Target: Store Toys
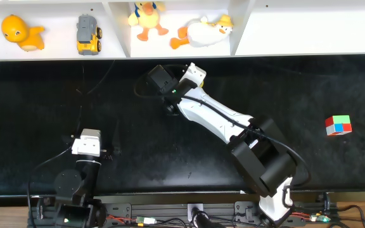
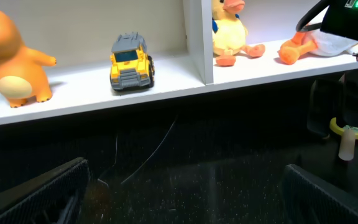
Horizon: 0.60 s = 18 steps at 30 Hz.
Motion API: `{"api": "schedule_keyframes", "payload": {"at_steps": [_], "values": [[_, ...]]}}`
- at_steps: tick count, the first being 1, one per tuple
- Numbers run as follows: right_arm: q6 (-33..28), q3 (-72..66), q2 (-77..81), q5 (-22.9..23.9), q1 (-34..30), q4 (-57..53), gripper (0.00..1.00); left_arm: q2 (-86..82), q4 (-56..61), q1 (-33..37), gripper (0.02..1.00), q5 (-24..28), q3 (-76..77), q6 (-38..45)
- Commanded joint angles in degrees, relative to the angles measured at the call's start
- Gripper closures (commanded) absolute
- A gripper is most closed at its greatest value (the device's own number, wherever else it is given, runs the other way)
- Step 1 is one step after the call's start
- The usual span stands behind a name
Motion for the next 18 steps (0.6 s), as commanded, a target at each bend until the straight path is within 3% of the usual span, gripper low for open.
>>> {"api": "schedule_keyframes", "payload": {"at_steps": [1, 6, 12, 15, 18], "values": [[0.5, 1.7, 1.3, -0.4, -0.2, 0.1, 0.005, -0.6, -0.2, -0.3, 0.02, -0.5, -0.1, 1.0], [0.5, 1.7, 1.7, -0.7, -0.4, -0.1, 0.027, -0.6, -0.2, -0.3, 0.02, -0.5, -0.1, 1.0], [0.5, 1.7, 1.7, -1.6, -1.0, -0.4, 0.415, -0.6, -0.2, -0.3, 0.02, -0.5, -0.1, 1.0], [0.5, 1.7, 1.7, -1.9, -1.1, -0.5, 0.496, -0.6, -0.2, -0.3, 0.02, -0.5, -0.1, 1.0], [0.5, 1.7, 1.7, -1.9, -1.1, -0.7, 0.656, -0.6, -0.2, -0.3, 0.023, -0.5, -0.1, 1.0]]}}
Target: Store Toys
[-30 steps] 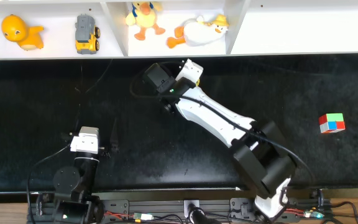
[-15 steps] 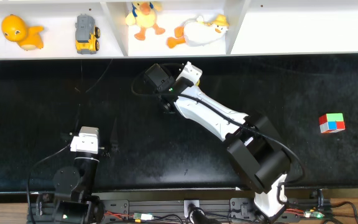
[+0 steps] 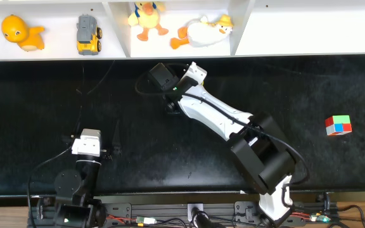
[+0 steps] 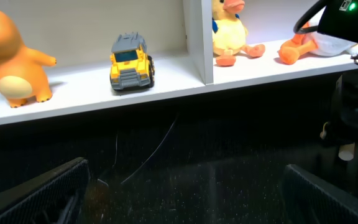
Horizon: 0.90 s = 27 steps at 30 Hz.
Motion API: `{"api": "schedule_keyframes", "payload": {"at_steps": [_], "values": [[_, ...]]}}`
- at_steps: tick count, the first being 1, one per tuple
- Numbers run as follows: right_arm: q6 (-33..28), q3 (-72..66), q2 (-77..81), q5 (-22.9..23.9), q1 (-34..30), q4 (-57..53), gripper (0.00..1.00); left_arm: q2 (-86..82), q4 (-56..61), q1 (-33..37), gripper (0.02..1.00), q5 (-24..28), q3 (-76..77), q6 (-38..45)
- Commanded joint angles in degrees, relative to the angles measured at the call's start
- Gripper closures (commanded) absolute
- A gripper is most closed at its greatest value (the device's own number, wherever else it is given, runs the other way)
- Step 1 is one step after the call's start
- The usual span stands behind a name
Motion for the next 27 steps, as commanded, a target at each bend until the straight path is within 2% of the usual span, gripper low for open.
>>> {"api": "schedule_keyframes", "payload": {"at_steps": [1, 6, 10, 19, 23, 27], "values": [[0.5, 0.9, 0.9, -0.3, -0.2, -0.2, 0.711, -0.6, -0.2, -0.3, 0.02, -0.5, -0.1, 1.0], [0.5, 0.9, 0.9, -0.3, -0.2, -1.2, 0.812, -0.6, -0.2, -0.3, 0.02, -0.5, -0.1, 1.0], [0.4, 0.8, 0.9, -0.2, -0.2, -3.1, 0.849, -0.6, -0.2, -0.3, 0.02, -0.5, -0.1, 1.0], [-0.8, -0.2, -1.2, -0.1, 0.4, -9.0, 0.877, -0.6, -0.2, -0.3, 0.02, -0.5, -0.1, 1.0], [-3.6, -2.8, -6.7, 2.4, 0.3, -11.3, 0.853, -0.6, -0.2, -0.3, 0.02, -0.5, -0.1, 1.0], [-3.8, -10.3, -15.3, 4.9, 0.0, -11.1, 0.809, -0.6, -0.2, -0.3, 0.02, -0.5, -0.1, 1.0]]}}
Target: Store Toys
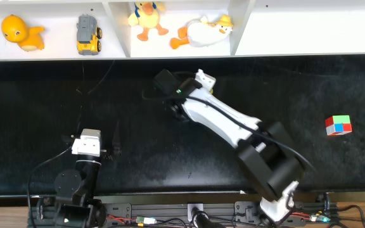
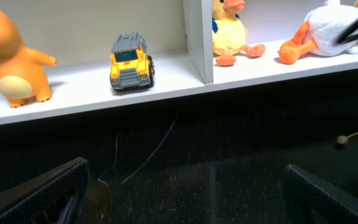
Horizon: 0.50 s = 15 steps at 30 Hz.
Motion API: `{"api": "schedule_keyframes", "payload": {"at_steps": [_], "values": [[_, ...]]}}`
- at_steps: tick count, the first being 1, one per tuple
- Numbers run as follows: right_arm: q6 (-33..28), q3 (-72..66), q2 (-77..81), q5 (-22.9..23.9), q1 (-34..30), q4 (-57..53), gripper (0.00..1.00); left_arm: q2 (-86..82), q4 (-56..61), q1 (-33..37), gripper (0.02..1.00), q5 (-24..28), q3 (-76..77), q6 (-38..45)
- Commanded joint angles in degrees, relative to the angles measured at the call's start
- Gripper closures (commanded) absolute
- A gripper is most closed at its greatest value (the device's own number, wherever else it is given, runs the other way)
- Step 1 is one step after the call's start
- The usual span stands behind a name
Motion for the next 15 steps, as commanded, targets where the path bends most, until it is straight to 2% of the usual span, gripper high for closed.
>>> {"api": "schedule_keyframes", "payload": {"at_steps": [1, 3, 5, 10, 12, 15], "values": [[-1.3, -8.5, -12.8, 3.1, -0.4, 0.2, 0.816, -0.6, -0.1, -0.3, 0.02, -0.5, -0.1, 1.0], [-1.3, -13.2, -18.4, 2.1, -1.0, 0.7, 0.895, -0.6, -0.1, -0.3, 0.02, -0.5, -0.1, 1.0], [-1.4, -17.3, -24.1, 1.4, -1.8, 0.5, 0.925, -0.6, -0.1, -0.3, 0.02, -0.5, -0.1, 1.0], [-2.2, -23.5, -36.9, 1.0, -5.1, -4.8, 0.915, -0.6, -0.1, -0.3, 0.02, -0.5, -0.1, 1.0], [-5.2, -23.8, -40.3, 1.2, -7.1, -8.2, 0.915, -0.6, -0.1, -0.3, 0.02, -0.5, -0.1, 1.0], [-13.1, -23.8, -44.2, 1.1, -11.3, -10.3, 0.91, -0.6, -0.1, -0.3, 0.02, -0.5, -0.1, 1.0]]}}
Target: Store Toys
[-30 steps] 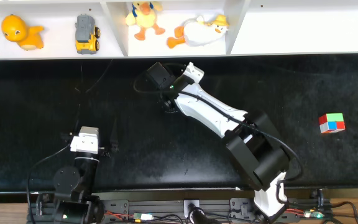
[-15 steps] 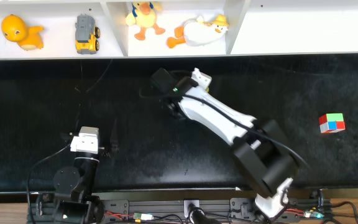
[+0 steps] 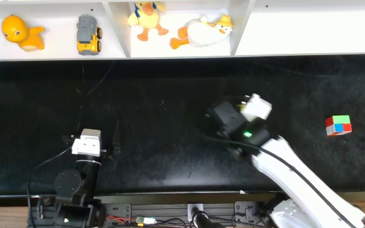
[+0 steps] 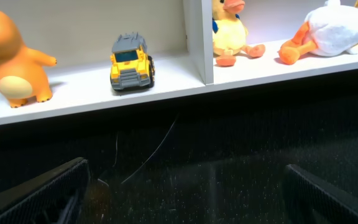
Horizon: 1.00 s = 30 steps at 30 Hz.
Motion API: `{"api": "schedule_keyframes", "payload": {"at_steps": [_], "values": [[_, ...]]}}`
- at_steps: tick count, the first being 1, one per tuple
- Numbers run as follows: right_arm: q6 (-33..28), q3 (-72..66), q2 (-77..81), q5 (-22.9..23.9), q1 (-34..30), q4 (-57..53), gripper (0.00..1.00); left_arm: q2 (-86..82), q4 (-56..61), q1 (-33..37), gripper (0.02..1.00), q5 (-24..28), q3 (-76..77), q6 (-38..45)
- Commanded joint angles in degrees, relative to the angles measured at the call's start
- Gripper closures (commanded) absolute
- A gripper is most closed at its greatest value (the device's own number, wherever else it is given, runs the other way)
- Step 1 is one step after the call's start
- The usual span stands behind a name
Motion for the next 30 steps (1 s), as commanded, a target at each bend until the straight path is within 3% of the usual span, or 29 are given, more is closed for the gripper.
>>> {"api": "schedule_keyframes", "payload": {"at_steps": [1, 9, 15, 24, 30], "values": [[-12.2, -0.2, -5.6, 0.1, -6.0, -0.9, 0.901, -0.6, -0.2, -0.3, 0.02, -0.5, -0.1, 1.0], [-37.0, 4.4, -5.3, -3.6, -19.9, -0.5, 0.873, -0.6, -0.2, -0.3, 0.02, -0.5, -0.1, 1.0], [-51.8, 10.1, 0.9, -6.8, -25.5, 1.6, 0.89, -0.6, -0.2, -0.3, 0.02, -0.5, -0.1, 1.0], [-63.9, 20.5, 15.0, -7.3, -26.1, 4.3, 0.879, -0.6, -0.2, -0.3, 0.02, -0.5, -0.1, 1.0], [-66.0, 28.5, 23.1, -7.5, -27.8, 5.9, 0.886, -0.6, -0.2, -0.3, 0.023, -0.5, -0.1, 1.0]]}}
